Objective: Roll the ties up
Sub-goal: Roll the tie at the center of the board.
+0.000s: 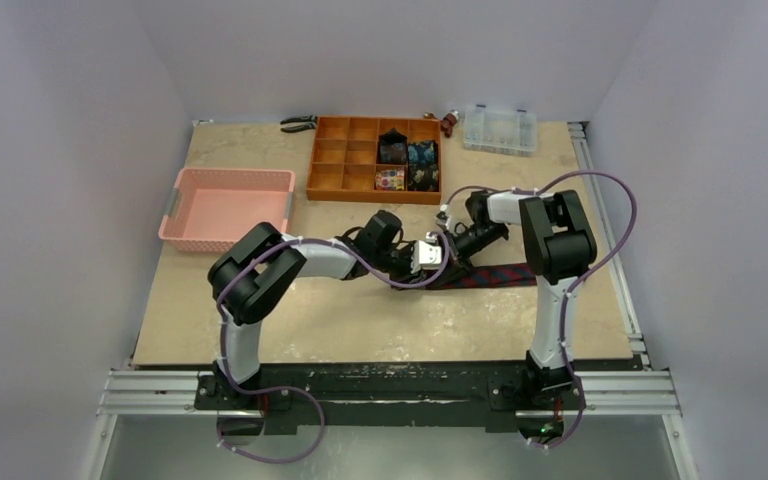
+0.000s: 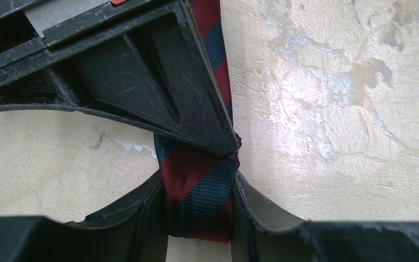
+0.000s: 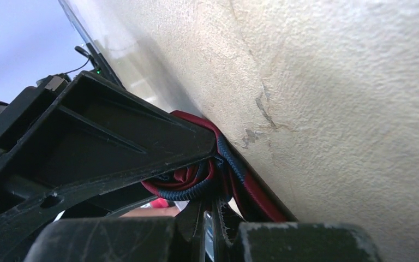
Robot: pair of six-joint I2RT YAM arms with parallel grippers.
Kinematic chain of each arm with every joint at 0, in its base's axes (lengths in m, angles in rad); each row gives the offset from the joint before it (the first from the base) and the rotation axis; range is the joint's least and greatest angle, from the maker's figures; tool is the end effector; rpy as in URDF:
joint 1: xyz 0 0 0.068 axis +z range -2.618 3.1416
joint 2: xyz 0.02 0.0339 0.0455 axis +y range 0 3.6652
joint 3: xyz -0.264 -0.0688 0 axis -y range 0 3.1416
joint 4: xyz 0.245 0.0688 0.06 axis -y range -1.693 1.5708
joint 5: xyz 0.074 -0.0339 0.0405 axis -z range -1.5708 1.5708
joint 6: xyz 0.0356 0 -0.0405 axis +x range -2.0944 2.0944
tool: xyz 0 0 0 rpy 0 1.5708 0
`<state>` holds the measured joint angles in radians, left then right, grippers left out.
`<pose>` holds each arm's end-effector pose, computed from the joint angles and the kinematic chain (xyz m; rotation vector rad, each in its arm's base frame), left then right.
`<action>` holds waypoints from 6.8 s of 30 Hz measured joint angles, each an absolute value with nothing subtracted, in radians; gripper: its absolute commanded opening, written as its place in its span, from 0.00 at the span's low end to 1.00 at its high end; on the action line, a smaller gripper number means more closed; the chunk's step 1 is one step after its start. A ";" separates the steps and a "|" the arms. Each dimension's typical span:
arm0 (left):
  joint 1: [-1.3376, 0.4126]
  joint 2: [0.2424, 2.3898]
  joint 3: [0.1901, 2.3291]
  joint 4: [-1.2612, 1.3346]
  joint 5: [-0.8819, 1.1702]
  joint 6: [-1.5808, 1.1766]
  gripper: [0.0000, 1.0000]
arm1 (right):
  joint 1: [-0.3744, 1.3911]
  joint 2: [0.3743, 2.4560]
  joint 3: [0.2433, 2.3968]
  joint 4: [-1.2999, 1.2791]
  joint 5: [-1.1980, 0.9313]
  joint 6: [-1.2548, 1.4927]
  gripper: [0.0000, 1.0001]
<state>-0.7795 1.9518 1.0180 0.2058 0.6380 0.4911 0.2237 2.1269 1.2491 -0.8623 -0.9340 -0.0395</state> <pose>0.2616 -0.2883 0.1290 1.6046 1.6146 -0.8810 0.3310 0.1047 0.0938 0.2314 -2.5973 -1.2876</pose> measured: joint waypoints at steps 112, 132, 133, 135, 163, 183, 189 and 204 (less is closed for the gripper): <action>-0.727 2.045 0.997 0.532 0.680 0.111 0.40 | 0.223 2.093 1.307 -0.785 -0.774 -0.069 0.00; -0.808 1.932 1.068 0.118 0.422 0.461 0.17 | 0.196 2.030 1.304 -0.846 -0.870 -0.140 0.60; -0.813 1.934 1.080 0.096 0.410 0.466 0.17 | 0.196 2.019 1.295 -0.841 -0.883 -0.133 0.59; -0.823 1.937 1.103 0.056 0.384 0.474 0.18 | 0.197 2.007 1.281 -0.820 -0.906 -0.114 0.57; -0.765 2.000 1.061 0.286 0.620 0.266 0.59 | 0.229 2.087 1.330 -0.873 -0.707 -0.135 0.00; -0.787 1.939 1.015 0.247 0.465 0.380 0.24 | 0.235 2.089 1.432 -0.865 -0.730 -0.186 0.55; -0.813 1.930 1.053 0.148 0.389 0.443 0.27 | 0.202 2.046 1.387 -0.859 -0.842 -0.196 0.62; -0.826 1.965 1.154 0.007 0.345 0.465 0.32 | 0.215 2.074 1.284 -0.777 -0.998 -0.157 0.00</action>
